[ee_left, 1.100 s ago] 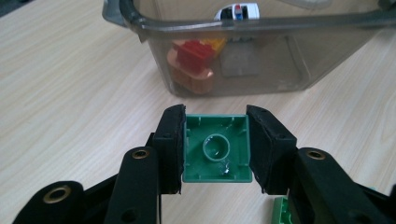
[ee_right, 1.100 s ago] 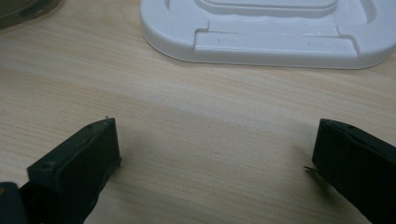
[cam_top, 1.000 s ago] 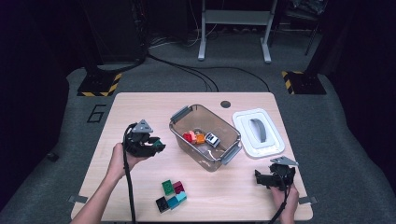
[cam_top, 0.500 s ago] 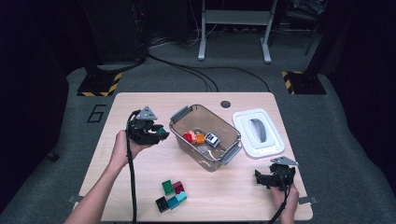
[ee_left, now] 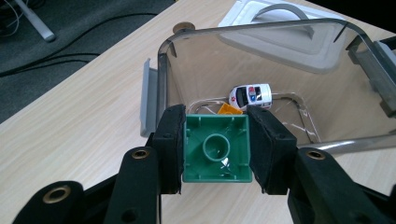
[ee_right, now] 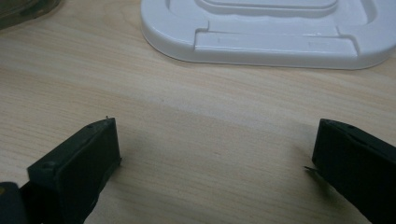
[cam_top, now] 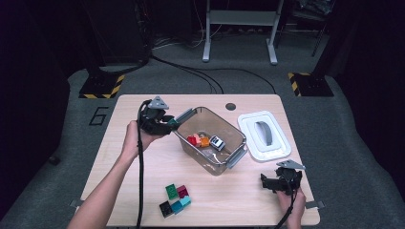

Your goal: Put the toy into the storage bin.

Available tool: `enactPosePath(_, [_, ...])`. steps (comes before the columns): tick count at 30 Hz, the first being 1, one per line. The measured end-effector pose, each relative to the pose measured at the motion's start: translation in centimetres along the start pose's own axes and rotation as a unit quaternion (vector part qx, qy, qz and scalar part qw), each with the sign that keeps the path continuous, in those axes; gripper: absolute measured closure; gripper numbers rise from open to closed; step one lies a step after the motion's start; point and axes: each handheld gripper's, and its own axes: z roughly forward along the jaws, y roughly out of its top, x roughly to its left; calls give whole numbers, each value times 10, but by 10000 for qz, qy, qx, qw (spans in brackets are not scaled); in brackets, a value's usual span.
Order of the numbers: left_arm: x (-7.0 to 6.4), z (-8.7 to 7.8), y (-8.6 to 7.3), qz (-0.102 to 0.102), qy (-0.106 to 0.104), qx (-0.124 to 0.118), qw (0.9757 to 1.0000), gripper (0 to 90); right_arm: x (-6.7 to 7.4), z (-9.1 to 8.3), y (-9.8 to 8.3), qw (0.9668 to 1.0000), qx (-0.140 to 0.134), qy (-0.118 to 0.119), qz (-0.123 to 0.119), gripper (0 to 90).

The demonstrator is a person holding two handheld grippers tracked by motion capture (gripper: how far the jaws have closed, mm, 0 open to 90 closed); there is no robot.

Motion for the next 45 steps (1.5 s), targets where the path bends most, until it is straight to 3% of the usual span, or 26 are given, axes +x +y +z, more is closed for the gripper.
enactPosePath(6, [-2, 23, 6, 112, -21, 147, 9998, 589, 0, 0, 0, 10000, -3, 0, -5, 1])
enactPosePath(15, [0, 46, 5, 98, 5, 321, 9994, 589, 0, 0, 0, 10000, 0, 0, -1, 1])
enactPosePath(21, [3, 56, 2, 30, 2, 413, 9991, 588, 0, 0, 0, 10000, 1, -2, -1, 1])
enactPosePath(27, [0, 65, -1, 97, 34, 539, 9985, 587, 0, 0, 0, 10000, 2, -1, -1, 1])
enactPosePath(34, [2, 66, -5, 49, 31, 660, 9978, 556, 0, 0, 0, 10000, -2, 0, -5, 1])
enactPosePath(39, [1, 61, -6, -39, 60, 630, 9980, 456, 0, 0, 0, 10000, 3, -1, -3, 1])
enactPosePath(45, [-2, 38, -11, -70, 116, 423, 9990, 277, 0, 0, 0, 10000, -1, 1, -6, 0])
